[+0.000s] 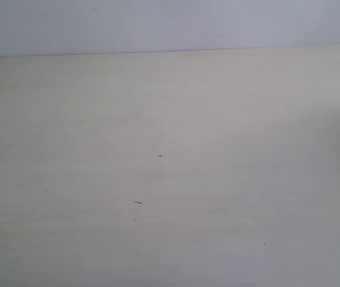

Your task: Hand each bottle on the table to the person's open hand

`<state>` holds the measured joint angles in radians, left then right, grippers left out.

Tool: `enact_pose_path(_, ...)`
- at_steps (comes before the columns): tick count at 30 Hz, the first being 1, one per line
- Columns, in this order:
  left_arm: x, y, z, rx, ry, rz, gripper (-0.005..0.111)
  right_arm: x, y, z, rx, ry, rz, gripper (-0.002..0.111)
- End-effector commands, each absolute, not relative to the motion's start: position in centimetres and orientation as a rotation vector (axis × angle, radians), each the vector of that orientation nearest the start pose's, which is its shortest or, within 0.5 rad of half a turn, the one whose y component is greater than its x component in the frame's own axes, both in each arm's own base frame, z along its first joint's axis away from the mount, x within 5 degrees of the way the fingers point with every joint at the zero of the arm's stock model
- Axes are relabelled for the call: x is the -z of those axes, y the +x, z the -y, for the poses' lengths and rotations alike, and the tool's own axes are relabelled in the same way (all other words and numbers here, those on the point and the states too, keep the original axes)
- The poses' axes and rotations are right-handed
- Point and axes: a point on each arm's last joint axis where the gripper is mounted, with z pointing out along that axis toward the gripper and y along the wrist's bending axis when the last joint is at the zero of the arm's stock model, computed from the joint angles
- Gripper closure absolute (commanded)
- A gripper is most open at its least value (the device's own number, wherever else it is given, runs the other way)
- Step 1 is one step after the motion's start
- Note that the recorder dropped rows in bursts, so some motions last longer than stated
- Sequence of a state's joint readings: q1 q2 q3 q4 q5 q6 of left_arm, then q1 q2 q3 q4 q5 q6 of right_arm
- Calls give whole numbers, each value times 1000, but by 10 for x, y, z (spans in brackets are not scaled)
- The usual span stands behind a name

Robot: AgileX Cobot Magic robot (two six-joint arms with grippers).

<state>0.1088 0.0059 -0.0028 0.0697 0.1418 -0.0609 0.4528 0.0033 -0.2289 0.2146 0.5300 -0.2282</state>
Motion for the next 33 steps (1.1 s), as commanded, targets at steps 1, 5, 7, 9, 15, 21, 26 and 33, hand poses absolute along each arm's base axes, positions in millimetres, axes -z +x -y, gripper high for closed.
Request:
enact_pose_path(1, -200, 56, -7, -106, -87, -1627, 105, -241, 30, -26, -392, -516, -1715, 108)
enact_pose_path(5, -200, 56, -7, -106, -87, -1627, 105, -241, 30, -26, -391, -518, -1714, 108)
enact_pose_path(7, -200, 56, -7, -106, -87, -1627, 105, -241, 31, -24, -364, -488, -1718, 108)
enact_pose_path(9, -200, 56, -7, -106, -87, -1627, 105, -242, 32, -23, -340, -428, -1730, 108)
enact_pose_path(15, -200, 56, -7, -106, -87, -1627, 105, -242, 36, -16, -183, -233, -1758, 108)
enact_pose_path(21, -200, 56, -7, -106, -87, -1627, 105, -242, 38, -10, -79, -80, -1762, 108)
enact_pose_path(26, -200, 56, -7, -106, -87, -1627, 105, -248, 39, -8, -52, -70, -1699, 108)
enact_pose_path(33, -200, 56, -7, -106, -87, -1627, 105, -230, 52, -2, -32, -11, -1508, 108)
